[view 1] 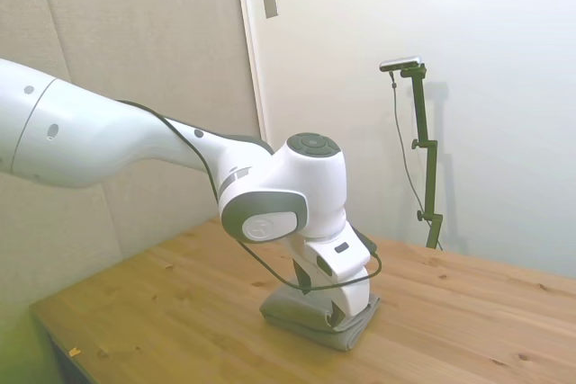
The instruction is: Unfold the towel
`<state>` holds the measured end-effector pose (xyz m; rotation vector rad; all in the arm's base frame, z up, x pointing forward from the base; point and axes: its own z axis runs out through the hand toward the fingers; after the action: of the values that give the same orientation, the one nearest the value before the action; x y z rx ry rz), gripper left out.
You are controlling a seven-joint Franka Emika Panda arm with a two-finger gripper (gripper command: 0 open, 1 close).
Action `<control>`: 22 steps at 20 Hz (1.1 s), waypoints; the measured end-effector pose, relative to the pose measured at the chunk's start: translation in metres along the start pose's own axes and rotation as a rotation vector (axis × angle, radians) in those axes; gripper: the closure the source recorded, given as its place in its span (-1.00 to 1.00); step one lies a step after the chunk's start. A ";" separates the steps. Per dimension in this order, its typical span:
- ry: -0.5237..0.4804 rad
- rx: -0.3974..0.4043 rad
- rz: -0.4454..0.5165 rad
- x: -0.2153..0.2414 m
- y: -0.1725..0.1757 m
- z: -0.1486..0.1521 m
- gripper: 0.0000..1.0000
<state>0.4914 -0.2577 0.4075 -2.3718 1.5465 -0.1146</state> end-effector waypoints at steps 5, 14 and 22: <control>0.003 0.016 -0.002 0.002 0.003 0.018 1.00; 0.003 0.028 -0.018 0.001 0.001 0.027 1.00; -0.005 0.050 -0.043 0.000 0.001 0.028 1.00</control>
<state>0.4974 -0.2525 0.3809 -2.3650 1.4732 -0.1552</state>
